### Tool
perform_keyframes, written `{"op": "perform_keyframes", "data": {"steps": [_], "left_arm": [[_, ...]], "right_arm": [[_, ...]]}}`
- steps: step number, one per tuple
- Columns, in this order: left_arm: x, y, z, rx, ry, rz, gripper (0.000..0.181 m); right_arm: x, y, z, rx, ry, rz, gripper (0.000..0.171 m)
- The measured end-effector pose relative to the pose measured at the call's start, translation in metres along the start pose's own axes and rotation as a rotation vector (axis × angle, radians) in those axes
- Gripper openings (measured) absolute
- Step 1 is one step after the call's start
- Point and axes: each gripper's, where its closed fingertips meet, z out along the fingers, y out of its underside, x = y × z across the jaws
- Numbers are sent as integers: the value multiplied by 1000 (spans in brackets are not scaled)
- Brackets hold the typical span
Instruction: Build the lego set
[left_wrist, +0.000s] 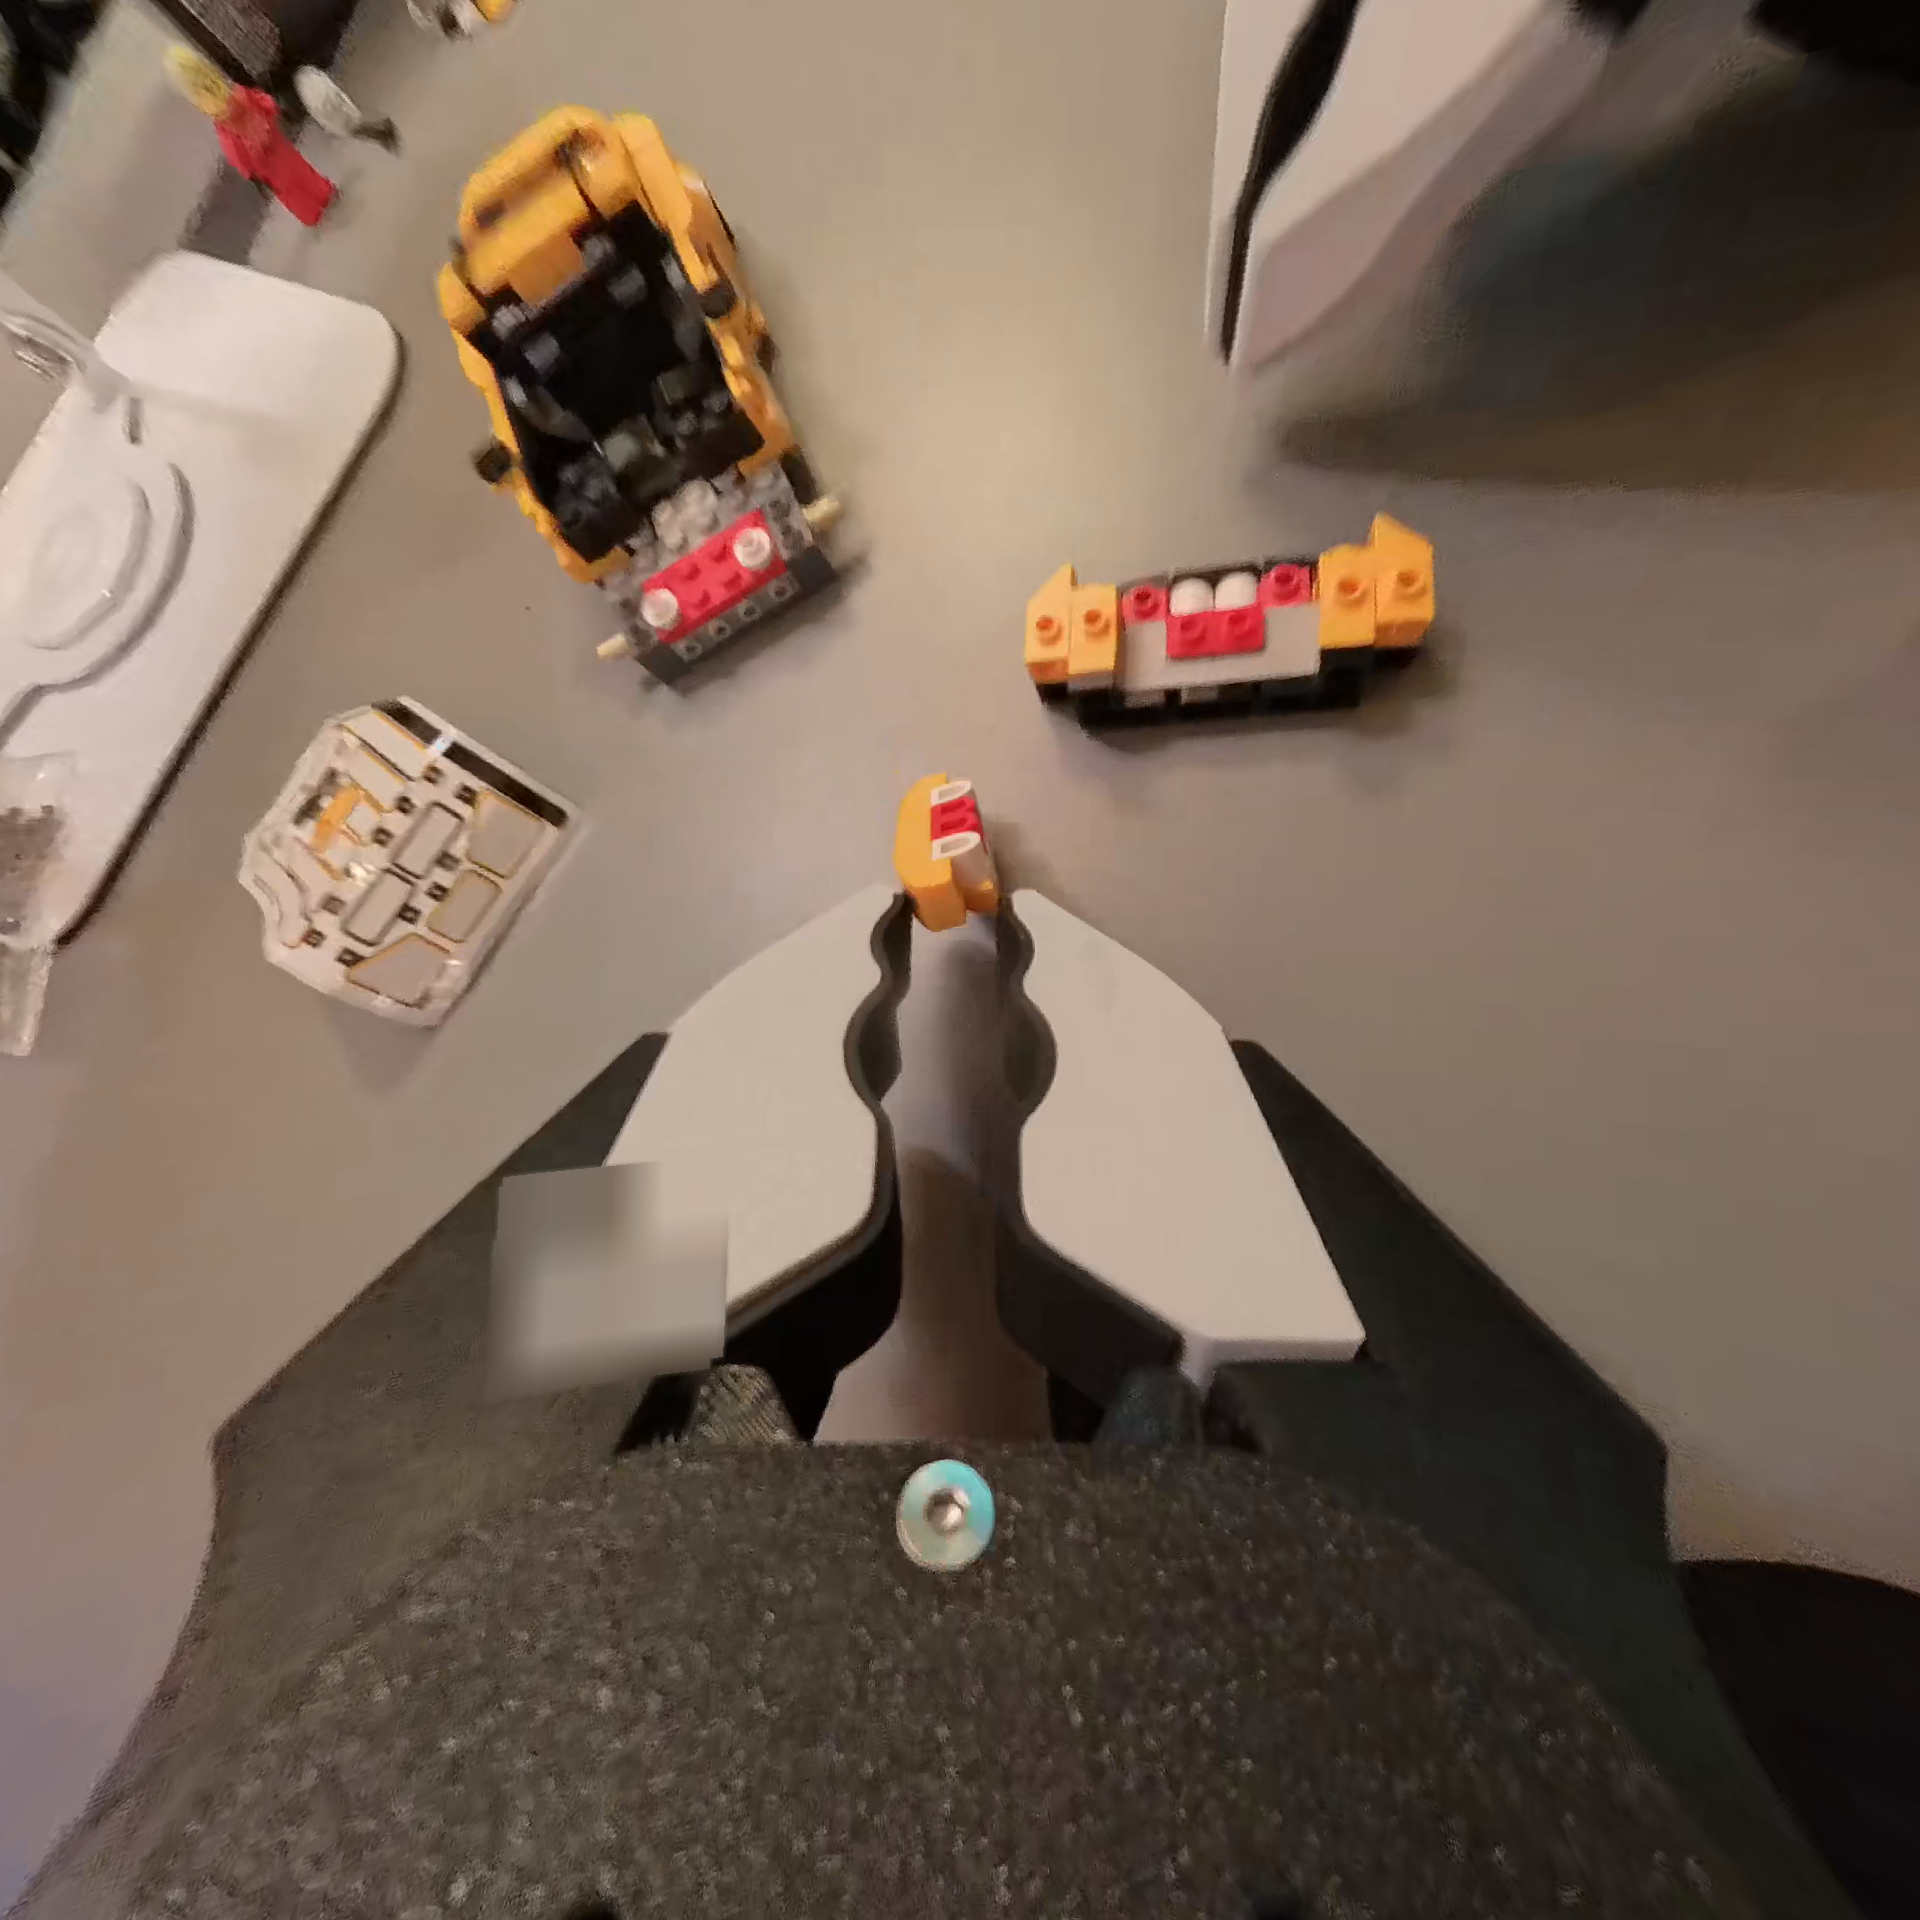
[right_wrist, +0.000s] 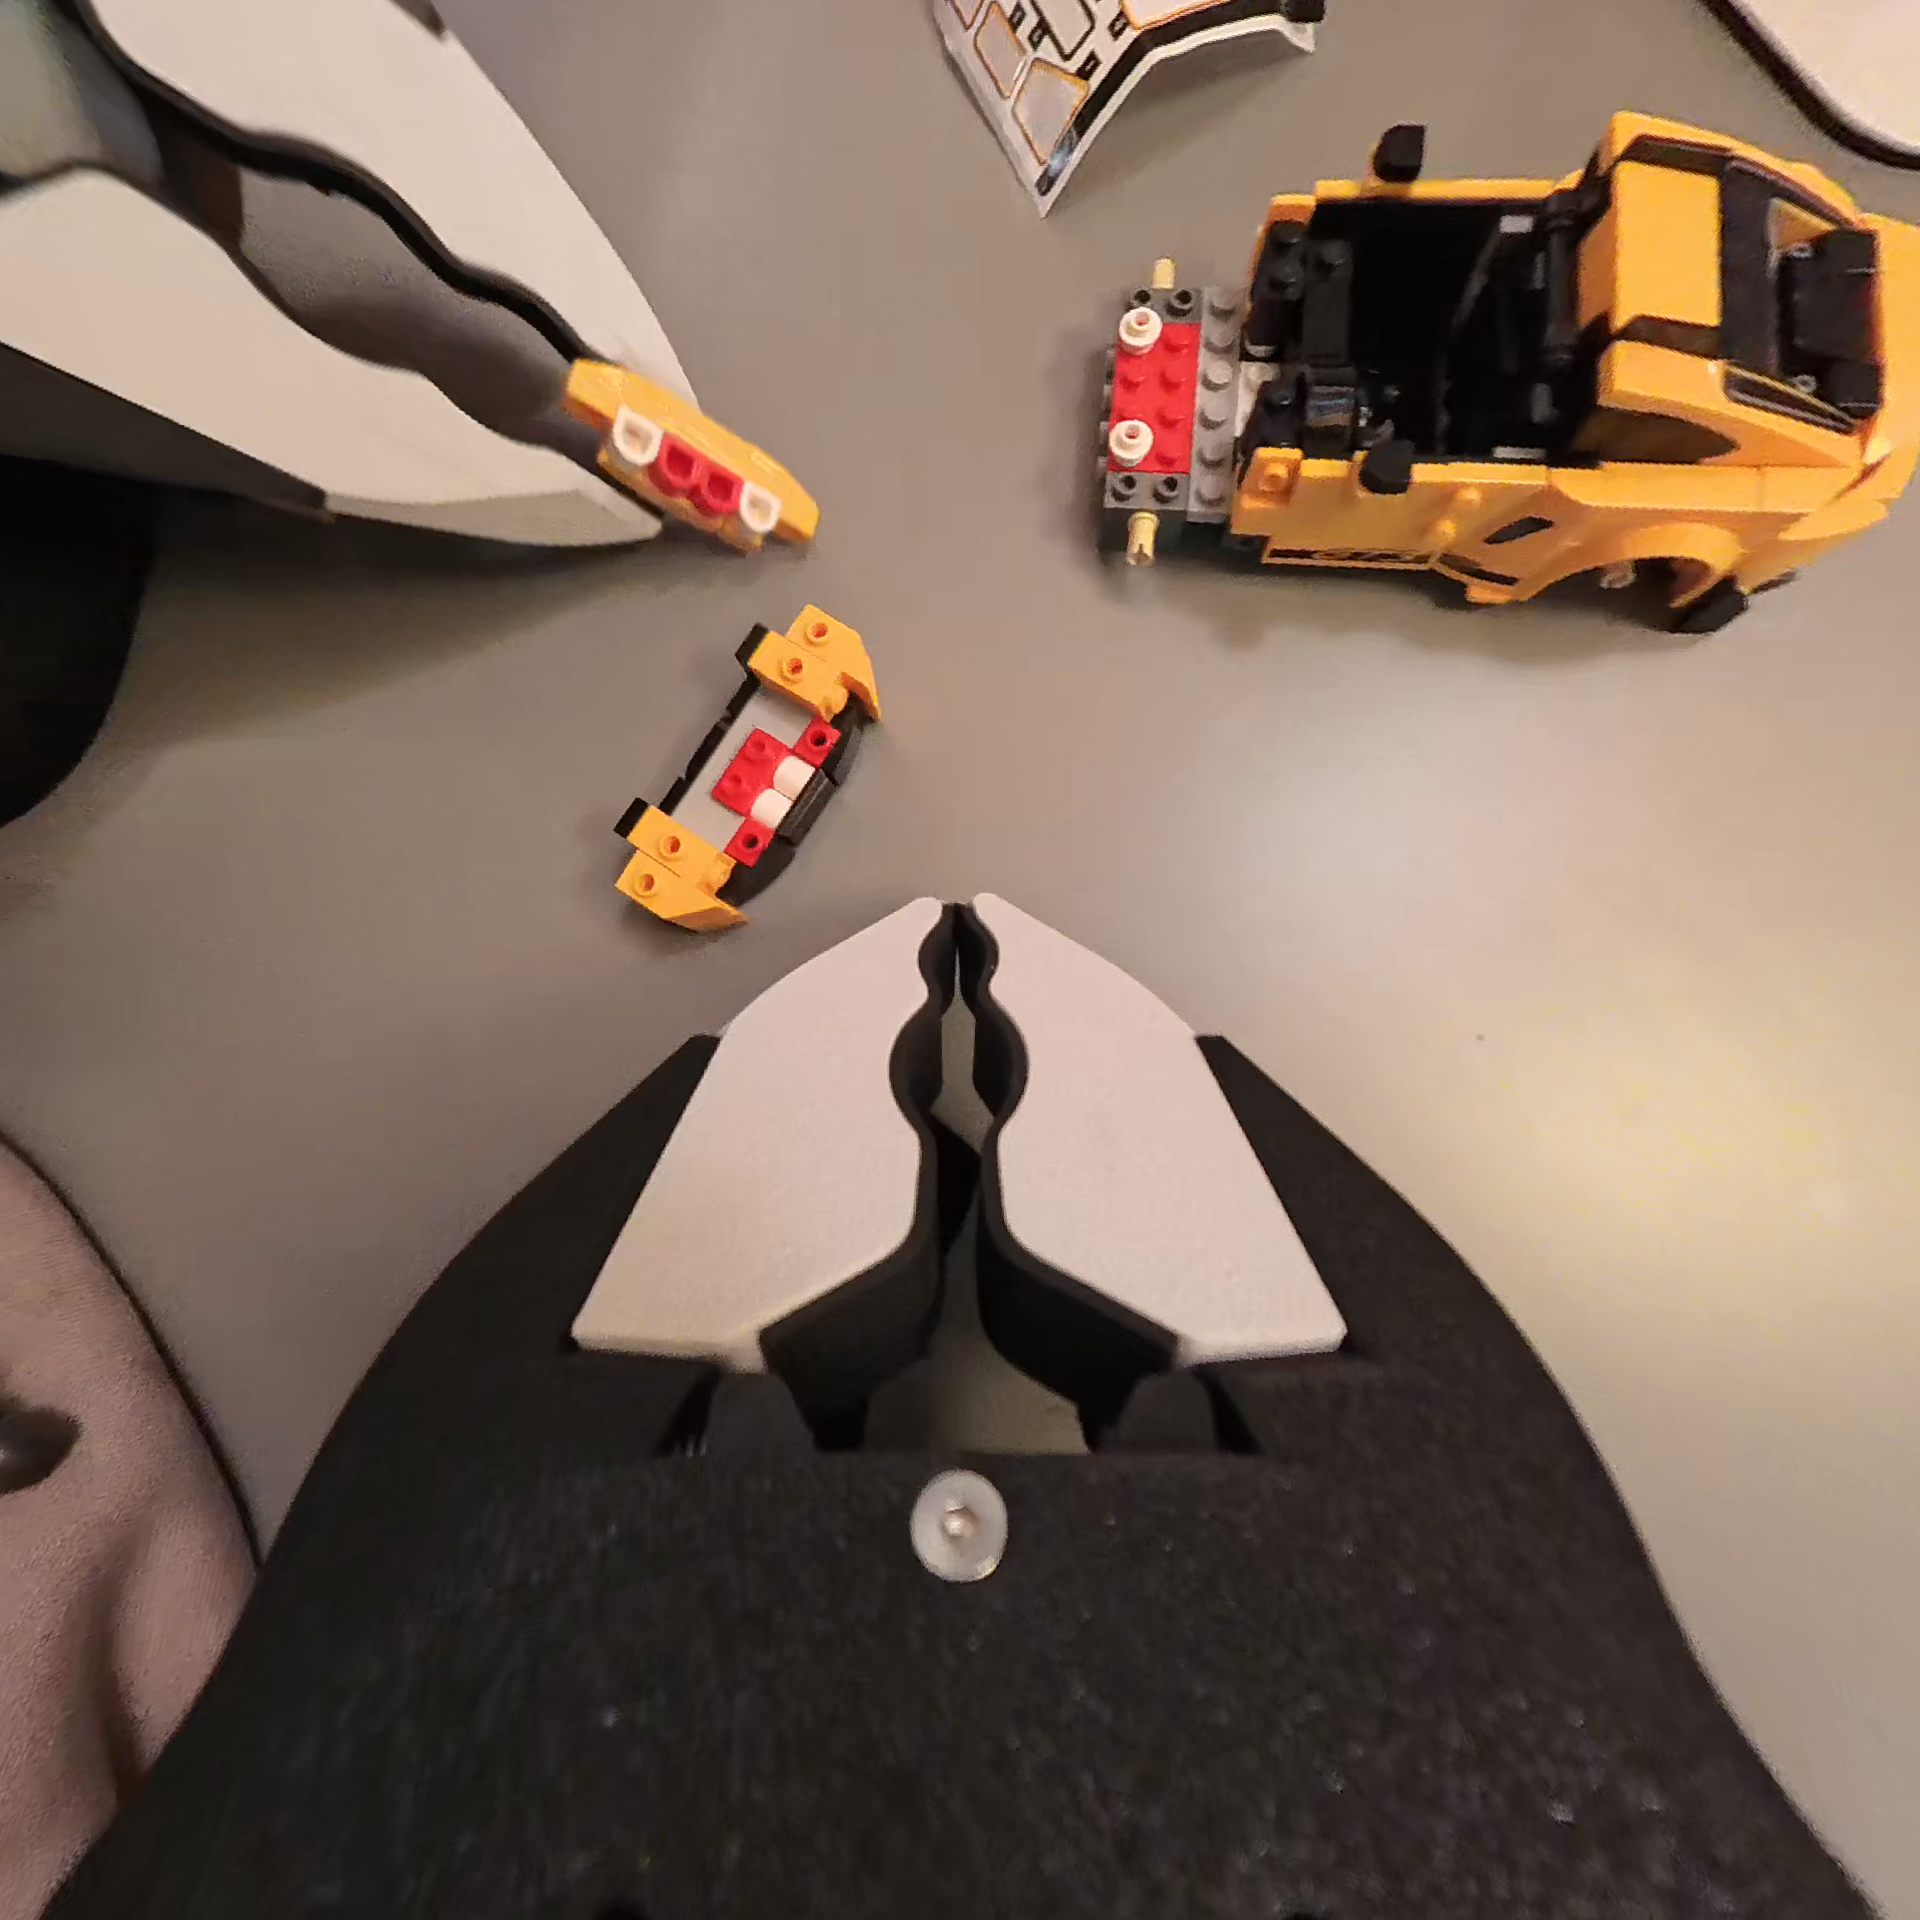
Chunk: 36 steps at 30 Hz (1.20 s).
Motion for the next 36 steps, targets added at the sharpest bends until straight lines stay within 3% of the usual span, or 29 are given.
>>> {"op": "perform_keyframes", "data": {"steps": [2, 6, 11, 16, 19, 22, 26, 36], "left_arm": [[2, 3, 2, -18, 12, 1, 18], [2, 6, -5, -27, 74, -80, 44], [29, -40, -24, 131, 224, -234, 49], [48, -42, 14, 32, 189, -194, 89], [48, -40, 25, -13, 209, -141, 88], [47, -43, 30, -17, 214, -90, 71], [41, -52, 28, 17, 177, -24, 71], [33, -84, -18, 104, 281, 42, 71]], "right_arm": [[0, 0, -3, 6, -2, 6, 1], [-1, 4, -7, -6, -11, -1, 2], [-4, 13, -14, -12, -46, -57, 2], [1, 15, -21, -4, -95, -86, 2], [4, 15, -25, 8, -113, -114, 2], [1, 16, -26, 19, -148, -128, 1], [-5, 20, -26, 21, -215, -165, 2], [-20, 12, -12, -62, -267, -343, 0]]}}
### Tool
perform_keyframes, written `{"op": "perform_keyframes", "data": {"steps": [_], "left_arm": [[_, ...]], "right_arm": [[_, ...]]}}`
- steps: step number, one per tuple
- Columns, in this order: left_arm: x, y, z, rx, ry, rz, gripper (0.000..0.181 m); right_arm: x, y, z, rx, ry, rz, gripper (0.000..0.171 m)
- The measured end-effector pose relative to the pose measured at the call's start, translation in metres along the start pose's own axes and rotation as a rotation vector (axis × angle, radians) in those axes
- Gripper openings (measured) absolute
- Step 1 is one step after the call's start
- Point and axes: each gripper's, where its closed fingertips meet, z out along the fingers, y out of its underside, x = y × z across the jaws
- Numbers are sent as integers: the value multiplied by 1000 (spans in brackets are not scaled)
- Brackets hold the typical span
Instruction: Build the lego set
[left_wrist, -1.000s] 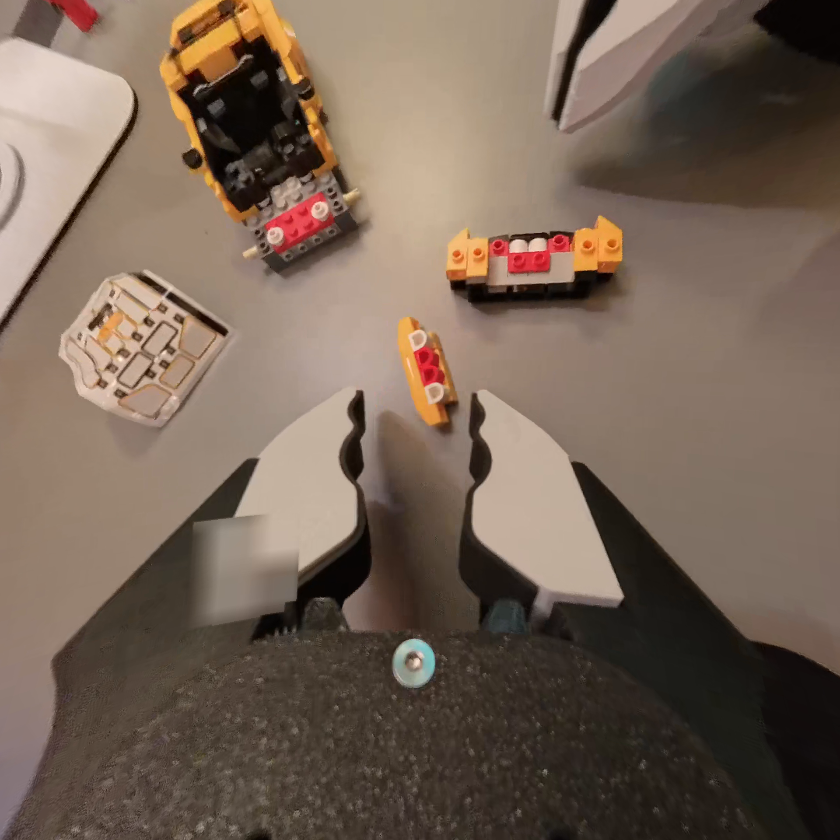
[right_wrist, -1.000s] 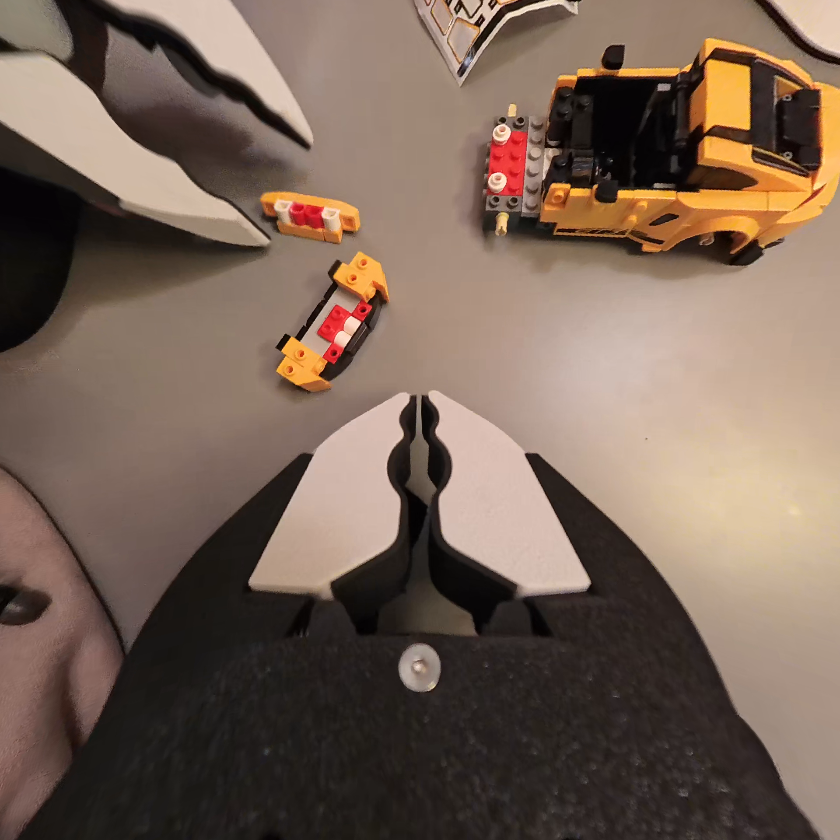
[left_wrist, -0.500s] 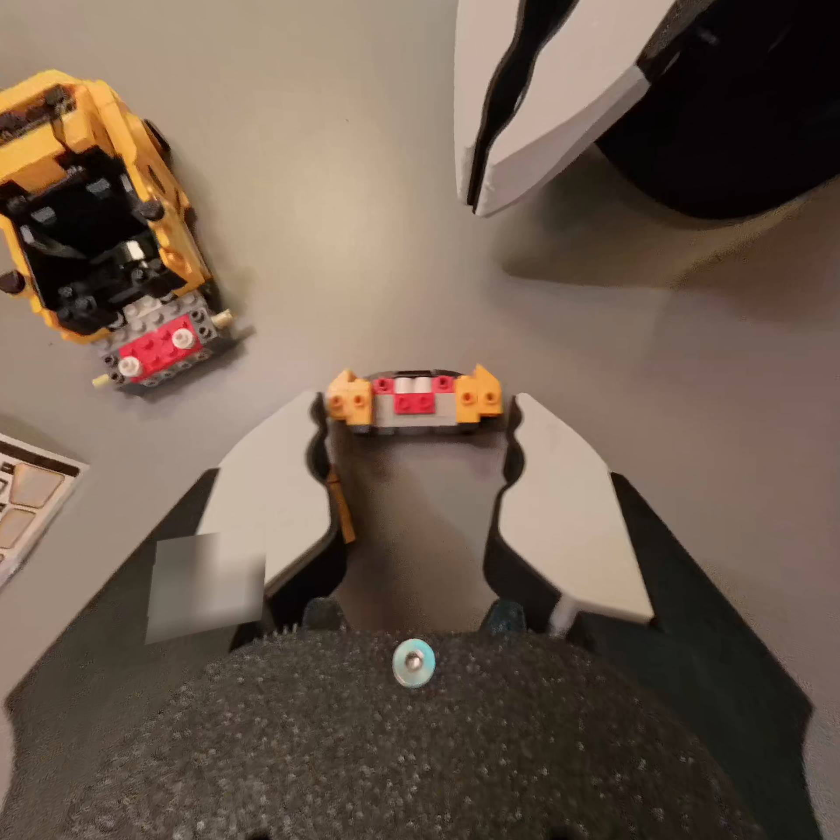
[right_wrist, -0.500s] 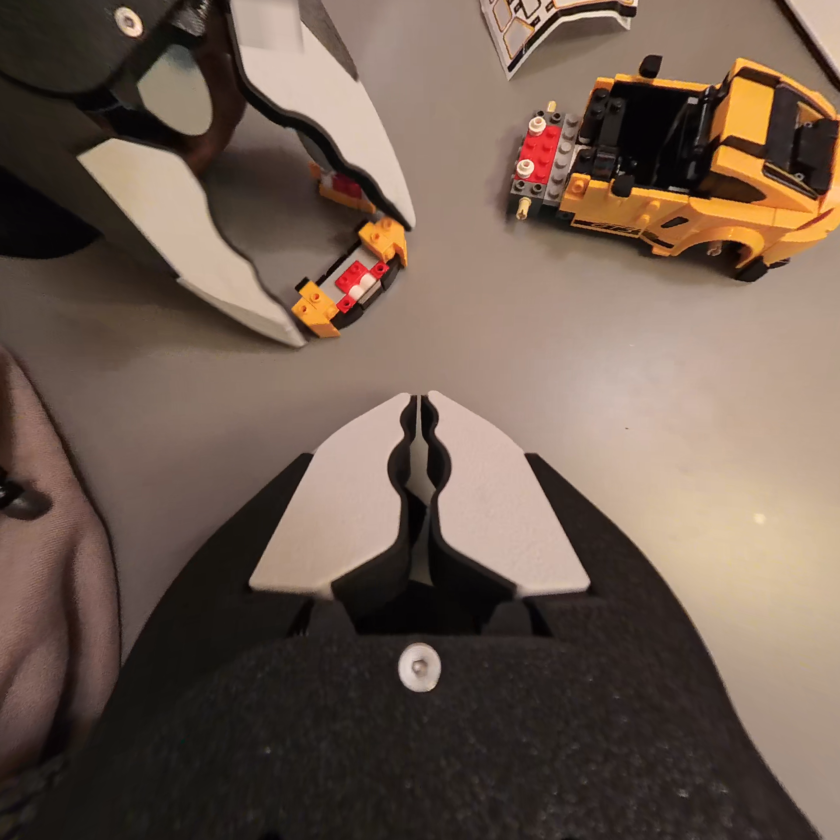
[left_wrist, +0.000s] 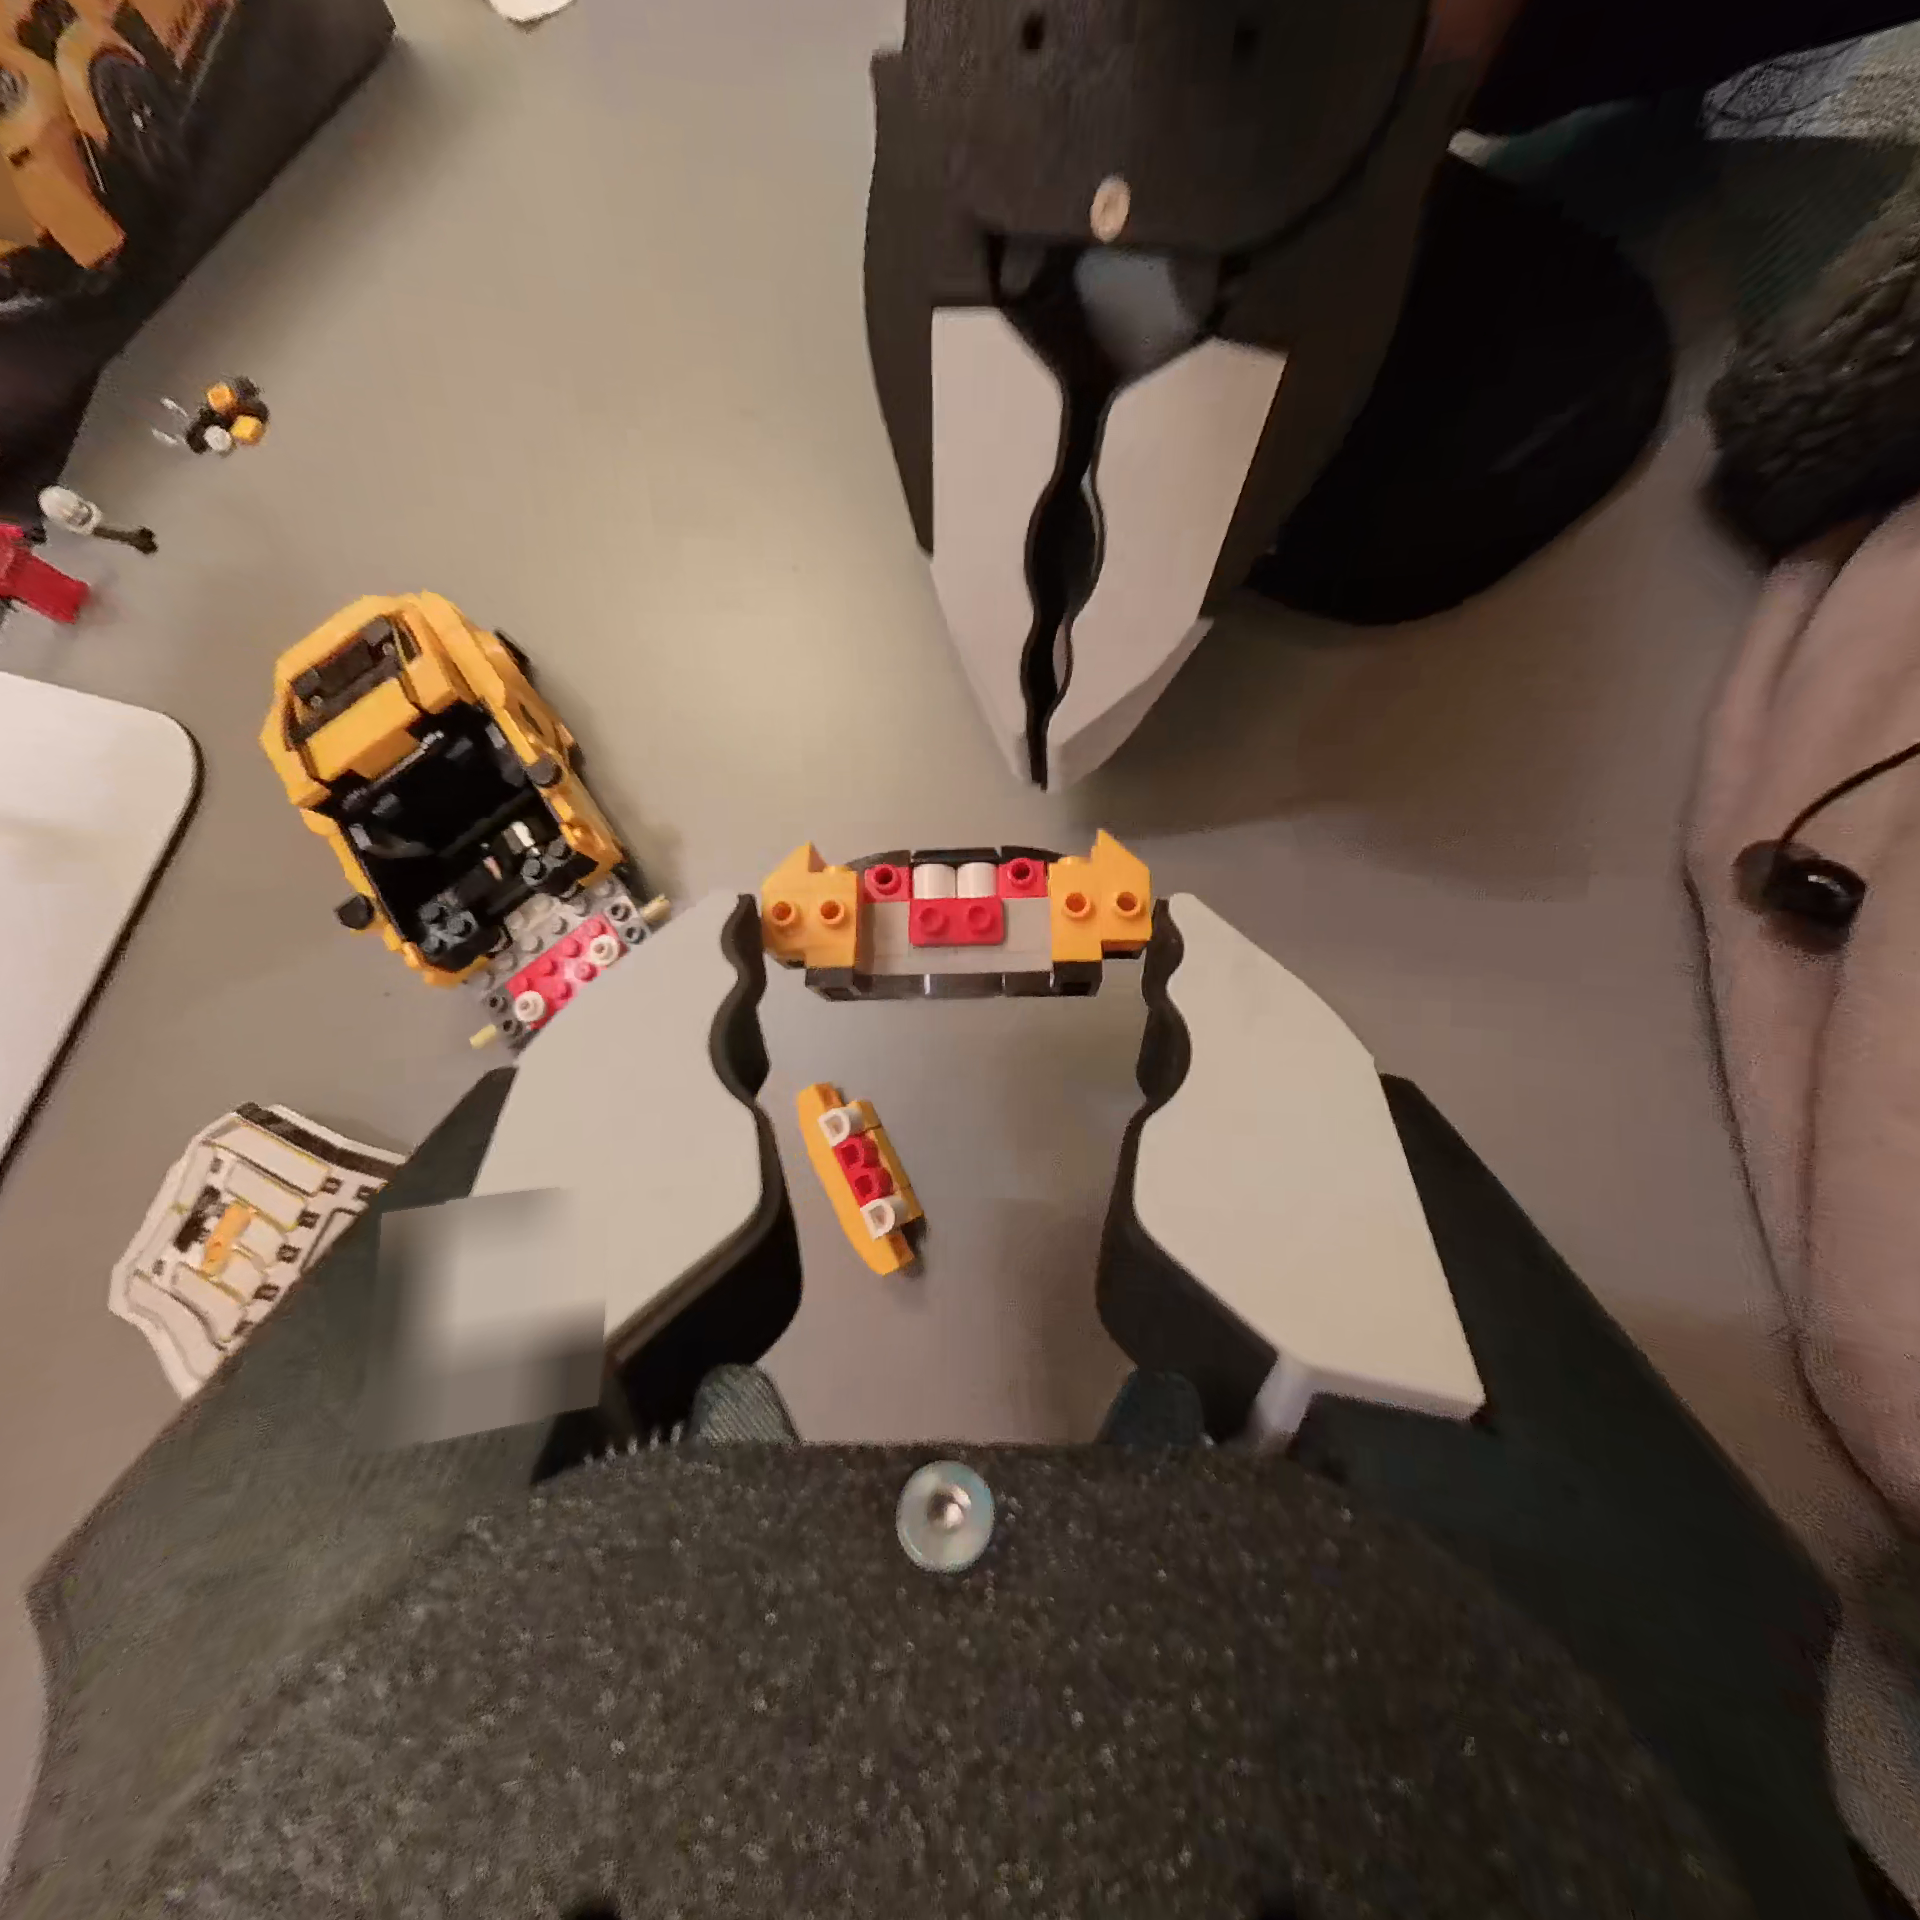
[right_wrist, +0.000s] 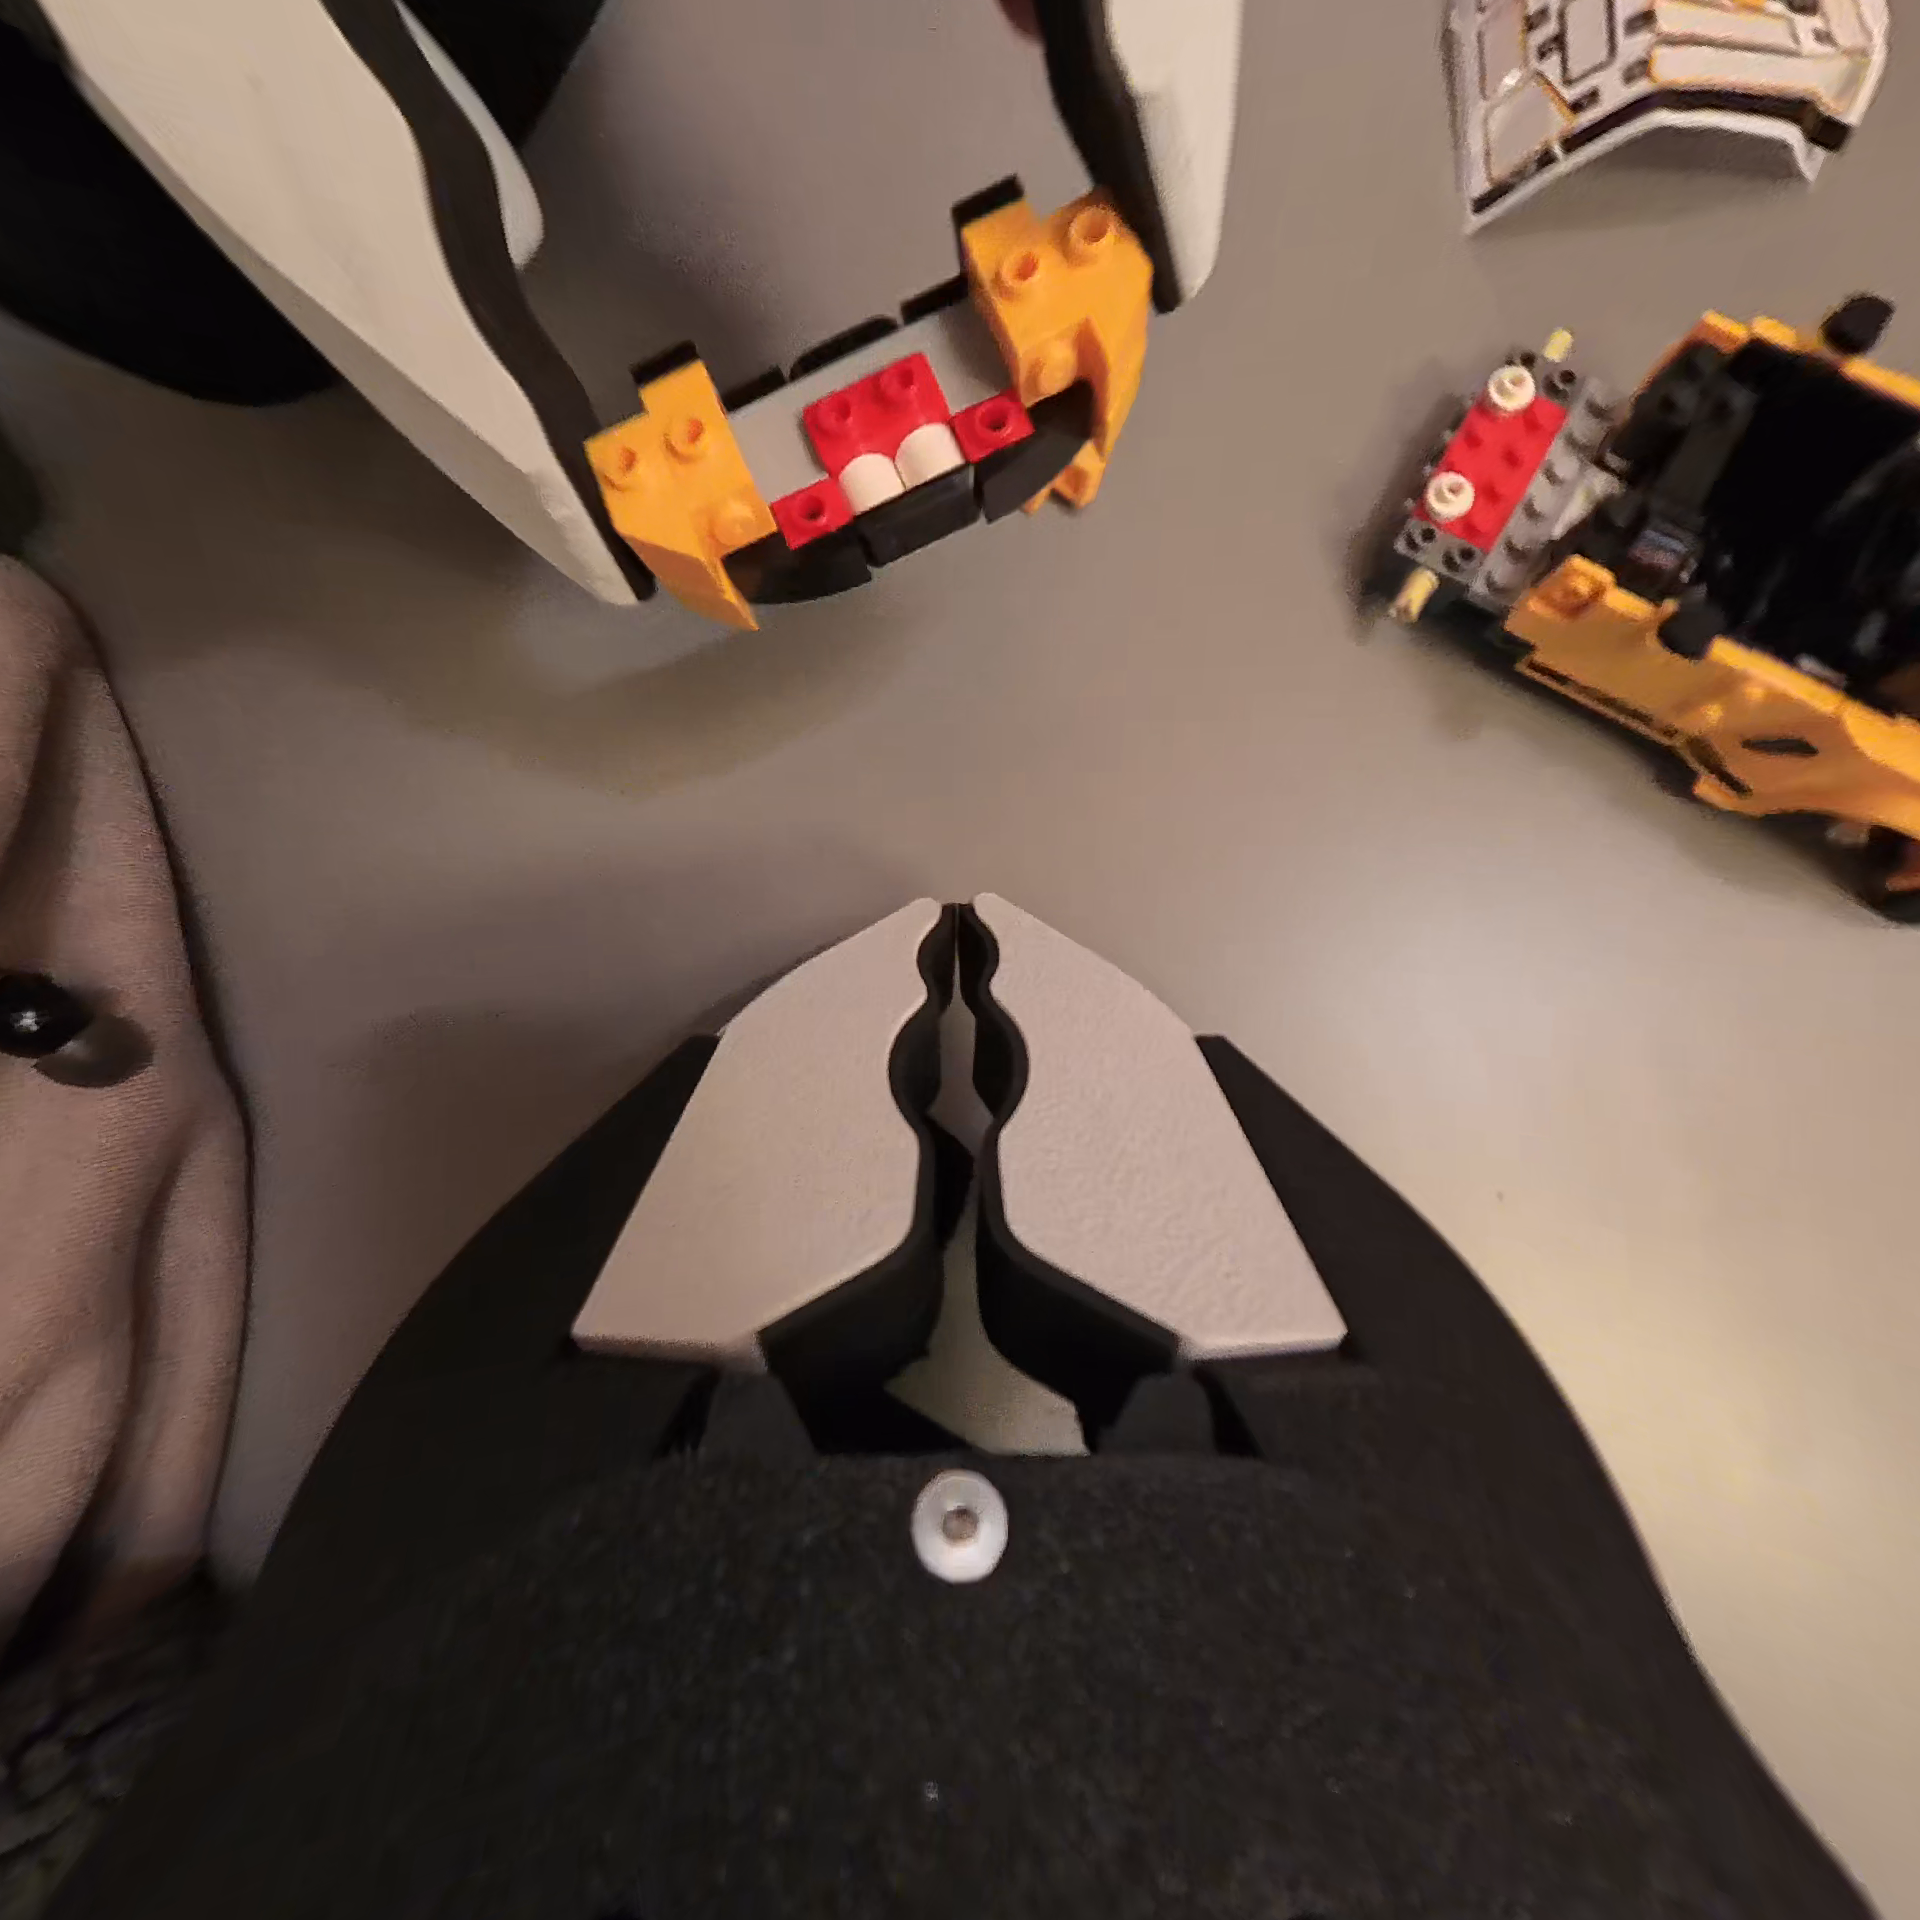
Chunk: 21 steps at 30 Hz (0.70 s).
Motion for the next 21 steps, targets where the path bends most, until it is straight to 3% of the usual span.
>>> {"op": "perform_keyframes", "data": {"steps": [9, 21], "left_arm": [[6, -15, -25, -72, 45, 55, 71], [5, -28, -32, -126, 65, 117, 71]], "right_arm": [[-7, -4, 25, -108, -1, -170, 0], [-9, -18, 31, -150, 13, -220, 0]]}}
